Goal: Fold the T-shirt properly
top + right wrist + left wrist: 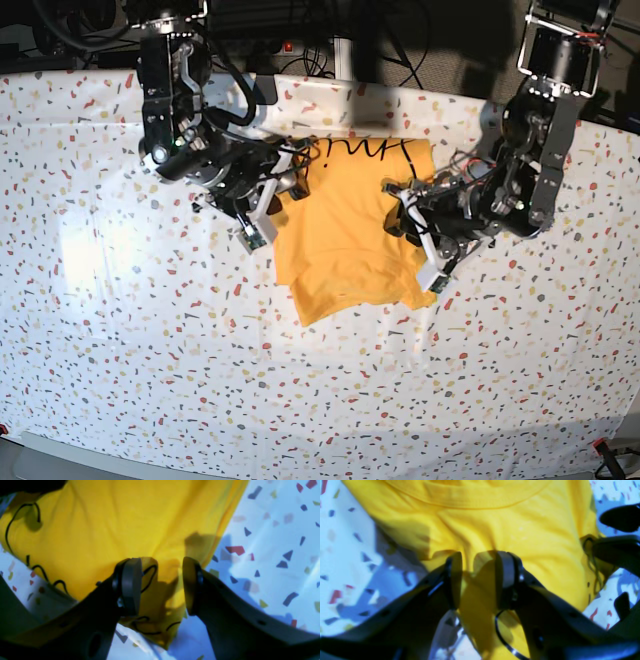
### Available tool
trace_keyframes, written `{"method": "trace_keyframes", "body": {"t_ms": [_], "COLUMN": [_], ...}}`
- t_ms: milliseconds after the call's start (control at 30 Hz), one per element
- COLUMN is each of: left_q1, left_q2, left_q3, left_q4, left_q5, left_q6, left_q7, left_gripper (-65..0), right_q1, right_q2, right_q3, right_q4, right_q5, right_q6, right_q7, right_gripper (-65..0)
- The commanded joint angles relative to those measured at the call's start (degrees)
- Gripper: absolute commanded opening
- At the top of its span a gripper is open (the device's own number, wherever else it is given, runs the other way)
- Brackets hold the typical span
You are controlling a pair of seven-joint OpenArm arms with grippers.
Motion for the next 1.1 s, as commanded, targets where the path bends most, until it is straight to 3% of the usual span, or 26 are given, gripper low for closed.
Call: {"method": "trace_keyframes", "body": {"t_ms": [0, 200, 367, 600, 733, 867, 1067], "left_q1": [-2.36, -4.35, -2.08, 4.48, 9.25, 14.97, 25.51], "left_q2": [-0.20, -0.20, -0.22, -3.63, -7.26, -9.88, -11.63], "left_q3": [-0.28, -2.80, -9.57, -22.71, -28.33, -31.50, -33.68], "left_q4": [1.99, 7.08, 9.18, 9.27, 9.38, 12.70, 23.19], "left_q5": [-0.92, 0.42, 1.73, -2.60, -6.29, -5.97, -5.79], "left_q6": [-0.04, 1.77, 2.32, -5.40, -6.45, -8.92, -8.85], "left_q7": [-0.63, -2.45, -4.00, -5.20, -5.53, -5.49, -5.07], "left_gripper": [-43.0, -43.0, -43.0, -43.1, -43.1, -43.1, -43.1], "right_q1": [0.96, 0.94, 0.92, 0.90, 0.79, -1.03, -9.46], "right_q2": [0.02, 0.02, 0.02, 0.02, 0.04, 1.09, 4.72], "right_q3": [0.07, 0.09, 0.15, 6.86, 14.40, 21.66, 28.02], "right_q4": [2.43, 10.49, 16.13, 18.18, 18.27, 20.17, 27.41], "right_q5": [1.20, 1.20, 1.20, 1.97, 10.23, 17.51, 21.42], "right_q6": [-0.46, -0.46, -0.46, -0.46, -0.15, 2.32, 2.60], "right_q7": [1.25, -0.81, -5.40, -7.50, -12.63, -15.89, -17.75], "right_gripper": [-39.3, -39.3, -39.3, -39.3, -39.3, -39.3, -39.3]}}
